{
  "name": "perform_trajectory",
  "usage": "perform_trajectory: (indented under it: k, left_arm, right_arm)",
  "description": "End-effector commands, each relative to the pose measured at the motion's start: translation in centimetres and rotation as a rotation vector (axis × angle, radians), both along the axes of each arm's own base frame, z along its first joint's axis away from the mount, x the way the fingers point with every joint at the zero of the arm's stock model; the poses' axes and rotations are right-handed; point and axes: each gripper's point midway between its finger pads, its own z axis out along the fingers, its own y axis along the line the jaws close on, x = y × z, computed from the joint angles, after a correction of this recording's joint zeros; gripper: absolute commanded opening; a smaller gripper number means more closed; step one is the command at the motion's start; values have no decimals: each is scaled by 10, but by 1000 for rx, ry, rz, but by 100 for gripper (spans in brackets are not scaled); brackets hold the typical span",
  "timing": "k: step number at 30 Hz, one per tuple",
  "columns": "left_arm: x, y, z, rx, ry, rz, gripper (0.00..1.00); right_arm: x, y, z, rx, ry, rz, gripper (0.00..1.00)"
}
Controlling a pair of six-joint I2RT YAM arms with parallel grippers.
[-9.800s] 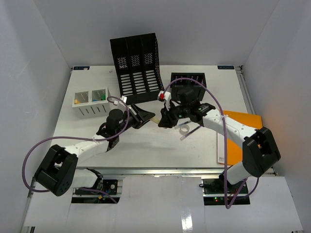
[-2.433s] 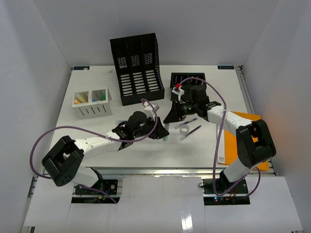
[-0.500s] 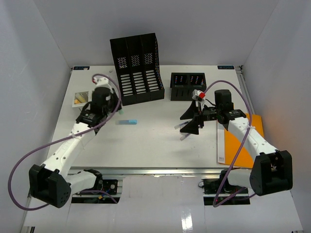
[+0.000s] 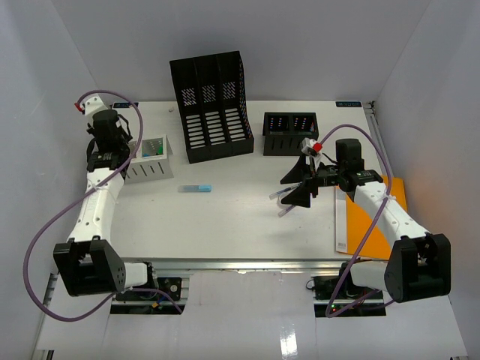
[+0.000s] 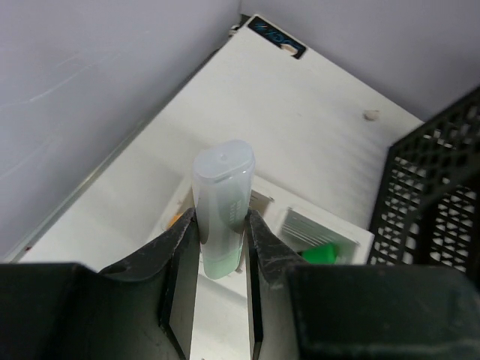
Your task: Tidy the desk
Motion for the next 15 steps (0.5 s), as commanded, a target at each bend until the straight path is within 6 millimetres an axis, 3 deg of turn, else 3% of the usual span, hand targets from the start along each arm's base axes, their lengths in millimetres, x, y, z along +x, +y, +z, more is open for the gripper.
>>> perform_trajectory:
  k: [1, 9, 15]
  left_arm:
    - [10, 24, 17, 47, -49, 33, 0]
    - [36, 18, -18, 6, 3, -48, 0]
    - [42, 10, -45, -39, 42, -86, 0]
  right_arm:
    - [-4, 0, 9, 37, -58, 31, 90]
    - [-3, 0, 8, 33, -55, 30, 90]
    - [-2, 0, 6, 28, -51, 23, 90]
